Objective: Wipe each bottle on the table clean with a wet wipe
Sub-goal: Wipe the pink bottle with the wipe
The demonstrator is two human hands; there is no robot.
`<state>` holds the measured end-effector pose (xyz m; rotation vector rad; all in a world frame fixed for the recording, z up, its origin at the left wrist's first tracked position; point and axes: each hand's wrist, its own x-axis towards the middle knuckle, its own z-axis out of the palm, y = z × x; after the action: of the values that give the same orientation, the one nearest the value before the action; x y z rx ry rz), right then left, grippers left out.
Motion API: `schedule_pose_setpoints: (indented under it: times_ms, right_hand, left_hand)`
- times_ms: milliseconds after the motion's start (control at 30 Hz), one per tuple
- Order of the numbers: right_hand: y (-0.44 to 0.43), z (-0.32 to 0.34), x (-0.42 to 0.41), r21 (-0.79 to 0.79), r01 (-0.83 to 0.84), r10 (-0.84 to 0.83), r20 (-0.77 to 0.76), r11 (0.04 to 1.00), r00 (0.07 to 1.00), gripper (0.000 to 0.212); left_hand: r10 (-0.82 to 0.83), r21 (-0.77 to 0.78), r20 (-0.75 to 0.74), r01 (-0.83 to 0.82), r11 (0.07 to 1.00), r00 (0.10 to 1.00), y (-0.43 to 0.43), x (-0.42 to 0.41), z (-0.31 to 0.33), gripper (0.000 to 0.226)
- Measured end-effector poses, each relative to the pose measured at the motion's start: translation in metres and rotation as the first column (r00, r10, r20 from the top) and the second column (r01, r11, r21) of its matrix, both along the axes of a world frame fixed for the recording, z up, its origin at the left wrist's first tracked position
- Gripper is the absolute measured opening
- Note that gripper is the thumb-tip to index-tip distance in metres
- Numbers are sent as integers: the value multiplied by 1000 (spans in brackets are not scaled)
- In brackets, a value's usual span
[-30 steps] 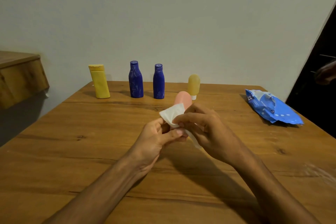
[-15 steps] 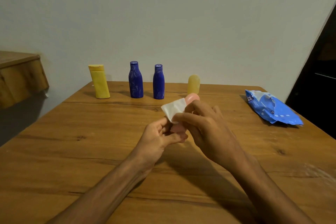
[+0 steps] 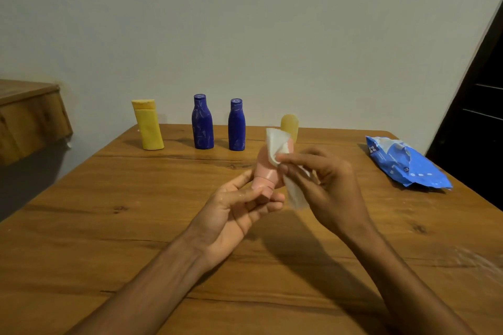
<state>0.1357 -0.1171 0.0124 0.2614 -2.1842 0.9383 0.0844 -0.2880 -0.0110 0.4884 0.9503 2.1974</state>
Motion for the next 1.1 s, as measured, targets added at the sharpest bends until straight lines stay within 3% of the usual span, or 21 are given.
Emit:
schedule_pose_setpoints:
  times_ms: [100,300,533,667,933,1100]
  right_hand:
    - [-6,-1,-1,44,-140,136,85,989,987,24]
    - [-4,-1,0,45,-152,148,82,987,986,27]
    - [0,1,-1,-121,36,-45,-68,992,997,24]
    - [1,1,-2,-225,48,-66,-71,973,995,23]
    - [-16,4,4,-61,-87,93,102,994,990,18]
    - [-15,3,3,21,-99,93,173,995,980,18]
  left_hand:
    - [30,69,50,-33,997,998,-1,-1,-2,61]
    - [47,-1,2,-47,999,999,0,1,1,57]
    - [-27,-40,-2,27,999,1000,-1,0,2,53]
    - [-29,-33,5,29,999,1000,0,3,0,57]
    - [102,-9,58,-102,995,993,-1,-2,-2,46]
    - [130,-4,53,-130,992,990,-2,-1,-1,42]
